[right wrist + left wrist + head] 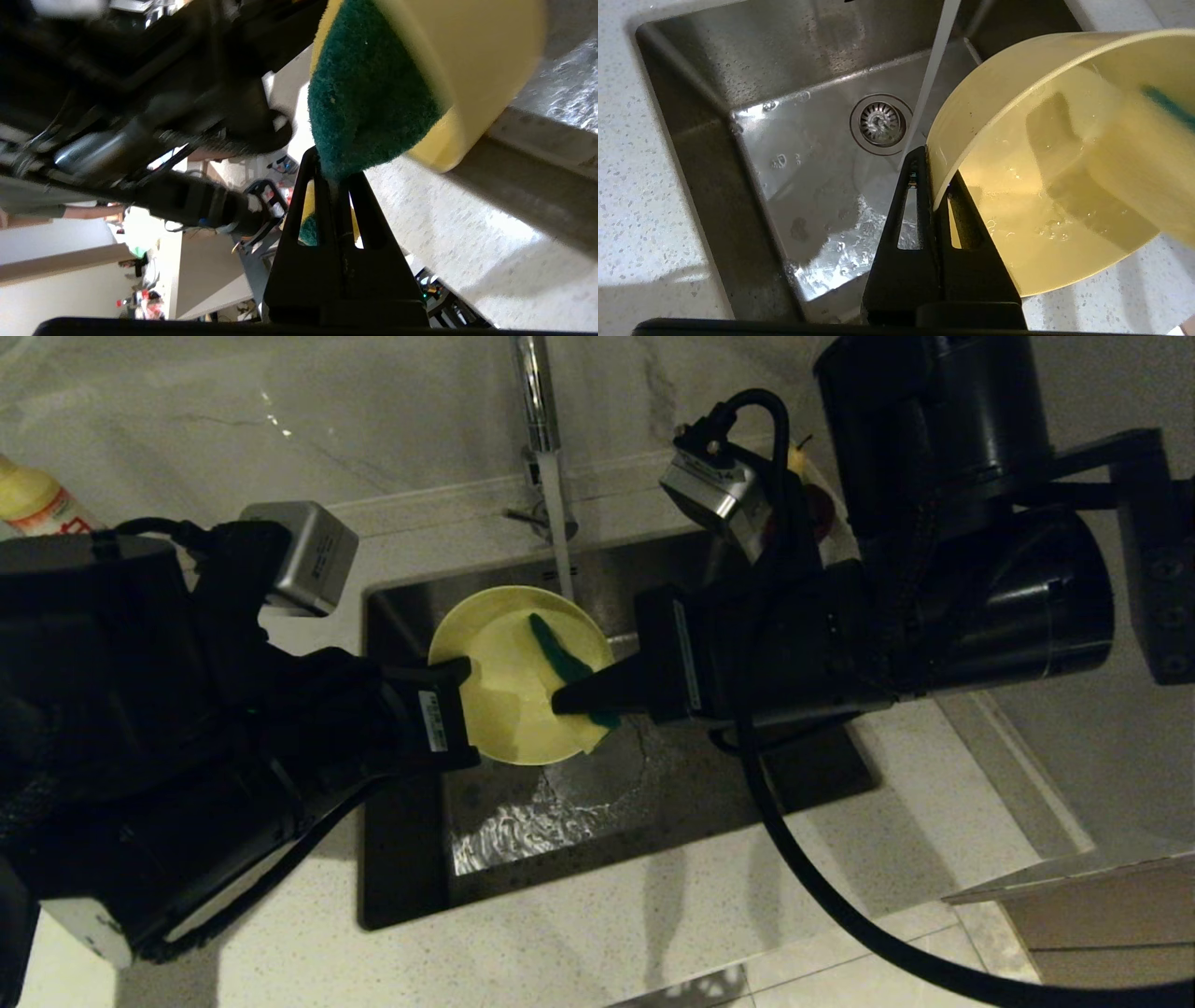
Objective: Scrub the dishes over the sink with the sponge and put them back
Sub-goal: Wipe the bowl
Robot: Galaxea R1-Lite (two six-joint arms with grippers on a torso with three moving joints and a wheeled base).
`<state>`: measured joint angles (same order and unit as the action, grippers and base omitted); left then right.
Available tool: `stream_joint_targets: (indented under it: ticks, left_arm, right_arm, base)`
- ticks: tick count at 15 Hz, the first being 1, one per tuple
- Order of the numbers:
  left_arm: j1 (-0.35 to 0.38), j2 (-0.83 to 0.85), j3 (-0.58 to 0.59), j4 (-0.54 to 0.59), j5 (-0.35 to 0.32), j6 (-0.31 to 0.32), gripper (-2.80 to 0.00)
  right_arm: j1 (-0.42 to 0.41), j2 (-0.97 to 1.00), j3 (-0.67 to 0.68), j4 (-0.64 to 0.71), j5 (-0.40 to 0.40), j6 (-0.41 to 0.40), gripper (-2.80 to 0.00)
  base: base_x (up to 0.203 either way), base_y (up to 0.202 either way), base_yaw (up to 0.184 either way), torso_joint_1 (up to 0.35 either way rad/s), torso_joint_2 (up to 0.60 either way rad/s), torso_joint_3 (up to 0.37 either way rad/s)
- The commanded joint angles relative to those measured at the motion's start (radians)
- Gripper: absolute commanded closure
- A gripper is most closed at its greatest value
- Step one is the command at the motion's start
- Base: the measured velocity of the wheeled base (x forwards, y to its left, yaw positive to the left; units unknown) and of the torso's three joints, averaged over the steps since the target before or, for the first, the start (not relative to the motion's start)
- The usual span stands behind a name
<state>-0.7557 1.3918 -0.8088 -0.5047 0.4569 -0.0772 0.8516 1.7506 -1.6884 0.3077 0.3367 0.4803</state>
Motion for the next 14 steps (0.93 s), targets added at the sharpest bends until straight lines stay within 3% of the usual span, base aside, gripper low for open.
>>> stream_joint_targets:
  ticks: [1, 14]
  left_arm:
    - [-0.019, -0.015, 0.016, -0.003, 0.003, 0.002, 0.0]
    - [-0.042, -0.023, 0.086, -0.026, 0.0, 0.001, 0.0]
  right_arm:
    - [-0.015, 0.043, -0.024, 0.002, 0.002, 0.003, 0.0]
    - [0.006, 0.072, -0.132, 0.017, 0.002, 0.004, 0.0]
  base:
    - [0.0, 0.0, 0.0, 0.0, 0.0, 0.0]
    - [0.0, 0.0, 0.0, 0.0, 0.0, 0.0]
